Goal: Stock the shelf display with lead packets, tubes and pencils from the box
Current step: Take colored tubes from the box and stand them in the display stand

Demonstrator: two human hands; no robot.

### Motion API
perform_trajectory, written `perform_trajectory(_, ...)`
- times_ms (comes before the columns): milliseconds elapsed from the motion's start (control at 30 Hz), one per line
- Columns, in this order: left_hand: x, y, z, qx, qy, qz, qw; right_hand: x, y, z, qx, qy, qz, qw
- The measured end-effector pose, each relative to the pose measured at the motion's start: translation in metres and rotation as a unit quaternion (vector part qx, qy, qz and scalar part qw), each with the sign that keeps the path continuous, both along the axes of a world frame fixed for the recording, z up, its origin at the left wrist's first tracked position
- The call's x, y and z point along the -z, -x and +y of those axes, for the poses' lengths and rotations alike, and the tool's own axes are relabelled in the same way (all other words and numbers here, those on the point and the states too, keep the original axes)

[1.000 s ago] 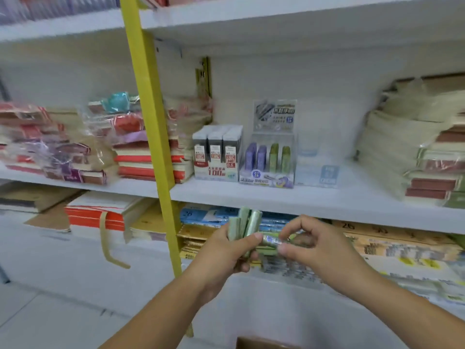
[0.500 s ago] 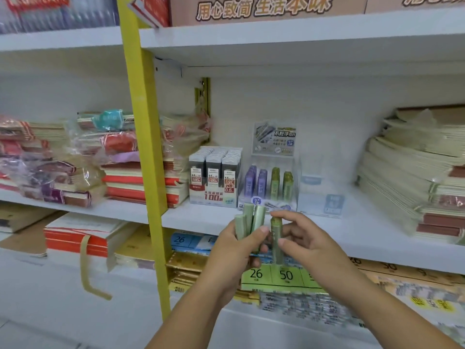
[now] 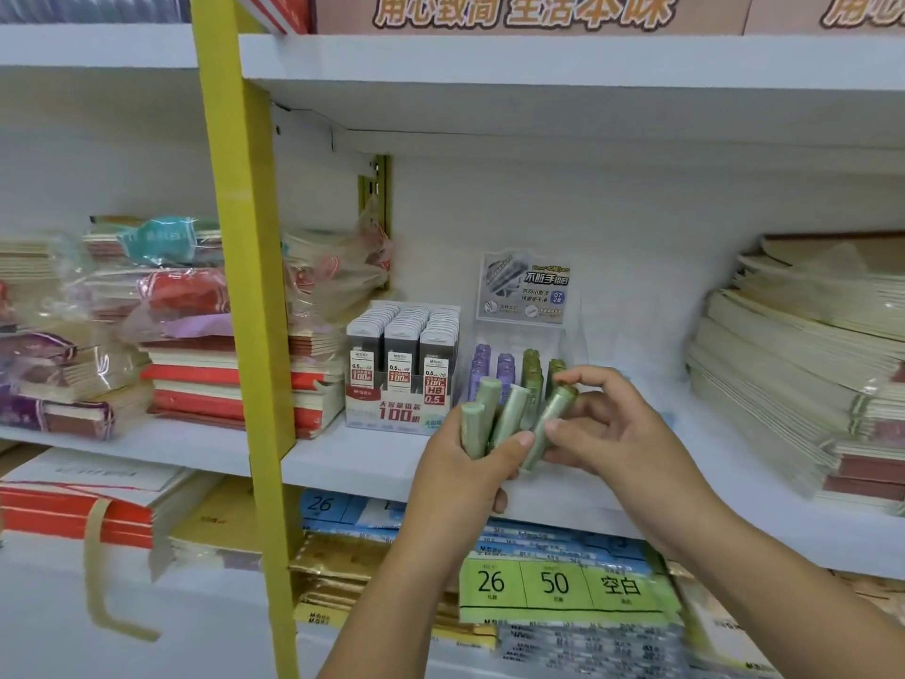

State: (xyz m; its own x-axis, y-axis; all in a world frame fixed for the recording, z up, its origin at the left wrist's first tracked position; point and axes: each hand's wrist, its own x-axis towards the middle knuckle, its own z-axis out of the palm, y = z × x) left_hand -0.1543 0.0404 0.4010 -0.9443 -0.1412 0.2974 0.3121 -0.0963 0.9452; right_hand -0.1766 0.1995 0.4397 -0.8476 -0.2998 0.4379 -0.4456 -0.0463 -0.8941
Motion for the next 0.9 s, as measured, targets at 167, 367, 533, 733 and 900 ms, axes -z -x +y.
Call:
perform_trajectory(167,-0.004,0.01,0.0,-0.029,-0.012,0.016,0.999,-0.049,0.031,0.005,0.087,-0.078,0.104,0.988)
perform_trajectory(367,-0.006,0.02,-0.012,-0.026,0.013,0.007,1.0,-0.112,0.104,0.011,0.182,-0.356,0.207,0.893)
perform_trajectory(533,-0.004,0.023,-0.014,-0.013,0.037,0.001,0.999,-0.103,0.129,0.002,0.142,-0.445,0.19,0.863)
perform_trajectory(733,-0.005,0.019,-0.016,-0.015,0.038,-0.005,0.999,-0.096,0.135,0.004,0.136,-0.468,0.19,0.852)
perform_trajectory(900,-0.004,0.02,-0.014,-0.02,0.044,-0.005,0.999,-0.099,0.135,0.01,0.144,-0.512,0.193,0.825)
